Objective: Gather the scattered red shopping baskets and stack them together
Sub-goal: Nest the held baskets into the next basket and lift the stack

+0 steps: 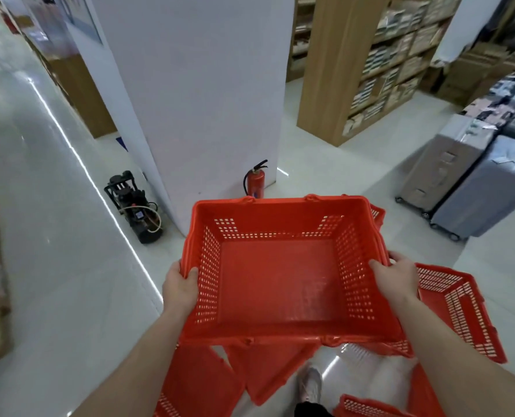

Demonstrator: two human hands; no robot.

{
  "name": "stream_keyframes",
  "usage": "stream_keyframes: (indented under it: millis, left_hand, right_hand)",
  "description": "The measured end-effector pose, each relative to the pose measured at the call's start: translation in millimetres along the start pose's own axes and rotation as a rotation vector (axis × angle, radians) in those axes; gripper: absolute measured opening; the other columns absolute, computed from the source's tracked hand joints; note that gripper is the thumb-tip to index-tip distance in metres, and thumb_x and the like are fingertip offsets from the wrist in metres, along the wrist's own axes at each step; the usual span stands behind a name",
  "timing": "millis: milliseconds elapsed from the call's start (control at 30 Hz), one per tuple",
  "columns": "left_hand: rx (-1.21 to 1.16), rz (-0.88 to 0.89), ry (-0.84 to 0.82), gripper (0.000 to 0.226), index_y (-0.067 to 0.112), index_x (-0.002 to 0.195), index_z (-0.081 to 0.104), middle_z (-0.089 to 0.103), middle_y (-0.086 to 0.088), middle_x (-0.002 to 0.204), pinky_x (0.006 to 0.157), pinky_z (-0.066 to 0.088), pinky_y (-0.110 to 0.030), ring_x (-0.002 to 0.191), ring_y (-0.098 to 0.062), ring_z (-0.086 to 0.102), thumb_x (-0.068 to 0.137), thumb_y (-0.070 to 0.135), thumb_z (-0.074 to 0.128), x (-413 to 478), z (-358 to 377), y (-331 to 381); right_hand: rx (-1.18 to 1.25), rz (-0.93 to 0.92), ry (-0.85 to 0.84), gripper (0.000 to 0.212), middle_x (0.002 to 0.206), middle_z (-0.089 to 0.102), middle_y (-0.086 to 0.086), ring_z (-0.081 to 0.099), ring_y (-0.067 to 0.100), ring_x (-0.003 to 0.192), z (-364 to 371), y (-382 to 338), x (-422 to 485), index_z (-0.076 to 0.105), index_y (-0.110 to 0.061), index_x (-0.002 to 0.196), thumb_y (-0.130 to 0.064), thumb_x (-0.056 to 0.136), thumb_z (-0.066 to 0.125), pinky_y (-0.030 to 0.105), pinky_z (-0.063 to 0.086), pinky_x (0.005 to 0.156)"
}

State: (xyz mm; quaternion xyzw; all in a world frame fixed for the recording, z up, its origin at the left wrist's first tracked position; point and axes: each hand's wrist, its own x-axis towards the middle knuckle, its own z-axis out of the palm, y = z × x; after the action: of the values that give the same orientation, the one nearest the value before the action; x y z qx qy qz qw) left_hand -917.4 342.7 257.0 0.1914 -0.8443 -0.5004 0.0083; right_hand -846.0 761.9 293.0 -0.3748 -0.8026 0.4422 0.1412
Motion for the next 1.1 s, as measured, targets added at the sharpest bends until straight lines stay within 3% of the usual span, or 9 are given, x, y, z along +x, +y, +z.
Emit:
stream_keyframes:
  millis: [167,267,367,600,700,800,967,1067,1100]
  left_hand:
    - [0.021,-0.034,0.032,0.026,0.017,0.122,0.061,0.063,0.013,0.085,0.064,0.044,-0.03,0.074,-0.007,0.06,0.098,0.026,0.055,54,63,11]
    - [0.039,-0.069,0.059,0.025,0.017,0.121,0.061,0.058,0.02,0.082,0.06,0.039,-0.022,0.072,0.002,0.055,0.098,0.025,0.056,91,117,15]
    - [0.07,-0.135,0.092,0.026,0.016,0.122,0.06,0.059,0.017,0.084,0.062,0.04,-0.022,0.075,-0.005,0.059,0.098,0.024,0.056,129,180,12]
    - [0.108,-0.236,0.181,0.032,0.009,0.126,0.06,0.069,-0.008,0.109,0.088,0.047,-0.039,0.095,-0.026,0.062,0.097,0.022,0.057,226,310,-28]
    - [0.11,-0.245,0.218,0.033,0.012,0.128,0.058,0.068,-0.005,0.109,0.087,0.048,-0.039,0.094,-0.023,0.062,0.097,0.024,0.057,271,346,-52]
    - [0.109,-0.233,0.23,0.033,0.016,0.129,0.056,0.065,0.002,0.106,0.08,0.047,-0.035,0.09,-0.016,0.059,0.098,0.028,0.056,311,380,-82]
    - [0.12,-0.249,0.213,0.033,0.016,0.129,0.054,0.064,0.001,0.109,0.089,0.048,-0.04,0.096,-0.021,0.059,0.098,0.027,0.055,343,435,-143]
    - [0.145,-0.244,0.215,0.033,0.015,0.129,0.054,0.062,0.003,0.105,0.088,0.046,-0.037,0.095,-0.02,0.058,0.098,0.026,0.055,349,459,-178]
    - [0.149,-0.25,0.211,0.033,0.015,0.129,0.054,0.061,0.004,0.104,0.086,0.045,-0.036,0.094,-0.019,0.057,0.098,0.026,0.055,350,465,-189]
  right_hand:
    - [0.002,0.024,-0.04,0.016,0.069,0.06,-0.02,0.058,0.005,0.062,45,6,86,0.063,-0.032,0.089,-0.021,0.079,0.07,0.027,0.041,0.063]
    - [-0.016,0.029,-0.075,0.016,0.07,0.061,-0.017,0.058,0.012,0.064,79,21,159,0.067,-0.027,0.093,-0.019,0.08,0.07,0.029,0.043,0.068]
    - [-0.034,0.051,-0.131,0.024,0.077,0.069,-0.008,0.065,0.018,0.071,123,43,240,0.071,-0.022,0.103,-0.019,0.08,0.069,0.034,0.051,0.076]
    - [-0.086,-0.005,-0.228,0.013,0.066,0.068,-0.011,0.067,0.022,0.069,246,88,404,0.066,-0.03,0.085,-0.028,0.073,0.068,0.038,0.054,0.071]
    - [-0.079,-0.008,-0.248,0.015,0.069,0.068,-0.014,0.068,0.02,0.073,302,111,450,0.067,-0.032,0.087,-0.032,0.072,0.069,0.037,0.054,0.073]
    - [-0.084,-0.003,-0.255,0.029,0.071,0.065,-0.018,0.067,0.021,0.078,352,141,483,0.07,-0.026,0.102,-0.031,0.074,0.069,0.034,0.051,0.076]
    - [-0.095,0.034,-0.249,0.03,0.069,0.061,-0.022,0.063,0.016,0.071,408,199,512,0.07,-0.021,0.108,-0.024,0.077,0.067,0.029,0.047,0.073]
    - [-0.086,0.064,-0.232,0.029,0.065,0.057,-0.026,0.057,-0.001,0.062,428,236,516,0.071,-0.022,0.107,-0.022,0.078,0.069,0.023,0.041,0.064]
    - [-0.089,0.071,-0.246,0.026,0.066,0.059,-0.025,0.06,0.003,0.063,434,247,517,0.07,-0.025,0.103,-0.022,0.077,0.068,0.024,0.043,0.065]
